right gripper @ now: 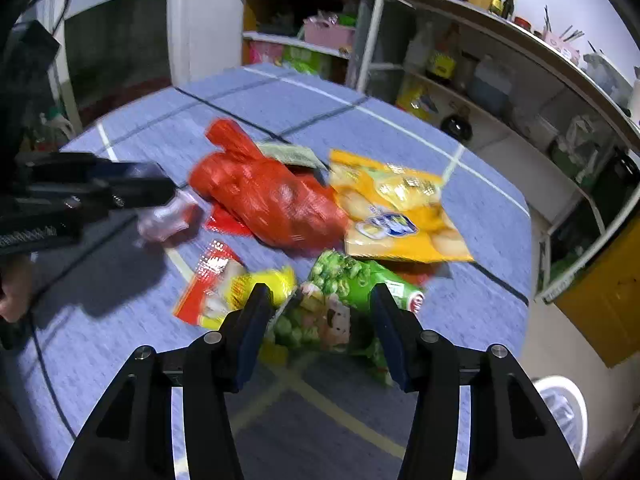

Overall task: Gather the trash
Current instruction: 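Grasp the green snack bag with the right gripper, then carry the pink cup with the left gripper while the right gripper carries the green bag over the bin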

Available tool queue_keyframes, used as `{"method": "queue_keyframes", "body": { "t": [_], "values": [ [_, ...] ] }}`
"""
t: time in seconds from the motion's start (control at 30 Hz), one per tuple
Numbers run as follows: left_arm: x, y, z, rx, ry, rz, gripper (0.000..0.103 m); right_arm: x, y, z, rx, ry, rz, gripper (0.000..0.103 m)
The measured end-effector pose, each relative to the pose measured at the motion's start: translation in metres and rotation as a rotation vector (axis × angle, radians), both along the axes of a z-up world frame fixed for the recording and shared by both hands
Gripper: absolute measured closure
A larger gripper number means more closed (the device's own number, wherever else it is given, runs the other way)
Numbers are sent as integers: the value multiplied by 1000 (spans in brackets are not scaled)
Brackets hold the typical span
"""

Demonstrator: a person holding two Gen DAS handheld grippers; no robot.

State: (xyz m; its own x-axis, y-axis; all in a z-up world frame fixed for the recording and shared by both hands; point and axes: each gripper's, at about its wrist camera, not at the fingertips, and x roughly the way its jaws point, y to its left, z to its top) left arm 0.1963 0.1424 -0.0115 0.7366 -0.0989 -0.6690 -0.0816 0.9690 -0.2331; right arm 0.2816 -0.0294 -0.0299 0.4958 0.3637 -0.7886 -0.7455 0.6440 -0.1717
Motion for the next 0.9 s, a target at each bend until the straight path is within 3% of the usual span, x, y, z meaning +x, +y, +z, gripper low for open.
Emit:
{"method": "queue_keyframes", "body": {
  "t": [0.17, 0.27, 0.3, 0.33, 0.4, 0.5, 0.9],
  "values": [
    [-1, -4, 1, -3, -1, -14, 71, 8, -12, -6, -55, -16, -134, 50],
    [-1, -8, 2, -3, -5, -21, 71, 8, -21, -5, -45, 0, -158, 50],
    [-1, -9, 2, -4, -4, -23, 71, 10, -23, -6, -41, 8, -169, 53],
    [-1, -10, 2, -3, -5, -24, 71, 13, -26, -6, -31, 16, -188, 67],
    [-1, -12, 3, -4, -8, -26, 71, 15, -31, -4, -18, 32, -209, 82],
    [-2, -16, 6, -1, -15, -32, 71, 15, -40, 3, 20, 44, -228, 91],
    [0, -55, 32, -12, -80, -104, 71, -13, -76, 43, 160, -23, -251, 92]
  ]
}}
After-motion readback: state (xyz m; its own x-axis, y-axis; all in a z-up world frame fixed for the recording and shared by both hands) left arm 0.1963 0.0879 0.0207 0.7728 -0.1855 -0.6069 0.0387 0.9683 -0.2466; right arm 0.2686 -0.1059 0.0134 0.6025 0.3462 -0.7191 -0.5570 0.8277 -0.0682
